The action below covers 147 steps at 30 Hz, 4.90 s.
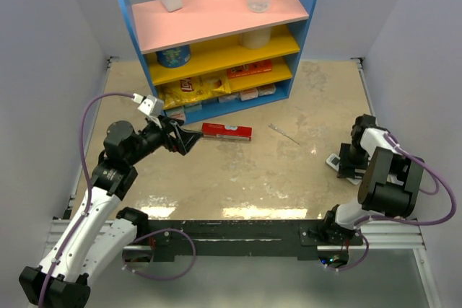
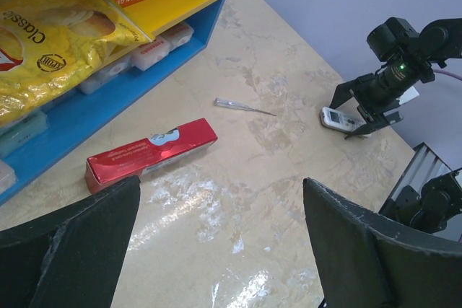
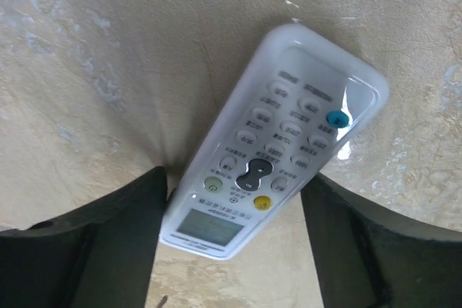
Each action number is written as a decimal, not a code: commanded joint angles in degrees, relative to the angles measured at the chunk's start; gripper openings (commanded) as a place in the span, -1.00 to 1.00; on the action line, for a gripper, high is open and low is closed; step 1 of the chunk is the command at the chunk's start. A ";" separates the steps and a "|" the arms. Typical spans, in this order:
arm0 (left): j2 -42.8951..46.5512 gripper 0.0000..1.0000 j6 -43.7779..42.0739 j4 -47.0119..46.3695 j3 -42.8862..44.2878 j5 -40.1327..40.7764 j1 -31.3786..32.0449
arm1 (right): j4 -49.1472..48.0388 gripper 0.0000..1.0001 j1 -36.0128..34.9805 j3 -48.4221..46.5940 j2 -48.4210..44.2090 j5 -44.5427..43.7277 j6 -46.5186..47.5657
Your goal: Unload the batteries from the remote control
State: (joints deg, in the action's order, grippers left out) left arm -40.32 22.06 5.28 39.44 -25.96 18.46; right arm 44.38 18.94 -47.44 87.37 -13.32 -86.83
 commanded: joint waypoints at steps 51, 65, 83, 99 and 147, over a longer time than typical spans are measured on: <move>-8.99 0.92 24.16 -31.54 -6.65 -16.23 4.21 | -75.92 -0.26 -50.40 18.61 -30.51 62.63 35.86; -17.95 0.86 26.98 -43.33 -7.89 -15.00 14.41 | -89.73 -0.26 -58.22 19.23 -25.24 61.93 30.31; -18.75 -1.00 25.49 -33.00 -7.28 -6.84 17.05 | -75.69 0.30 -59.19 16.69 -25.67 52.54 37.50; -20.15 -1.00 27.41 -7.84 2.13 12.14 17.14 | -49.57 0.38 -64.98 9.21 -24.54 32.75 51.41; -16.64 0.39 -15.66 28.30 25.25 -23.25 16.96 | -31.20 -1.00 -63.94 -1.60 -31.47 68.61 72.68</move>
State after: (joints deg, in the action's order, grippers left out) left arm -55.00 6.37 33.98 63.79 -35.64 35.38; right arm 16.27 -44.93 -48.97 57.89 49.76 -15.00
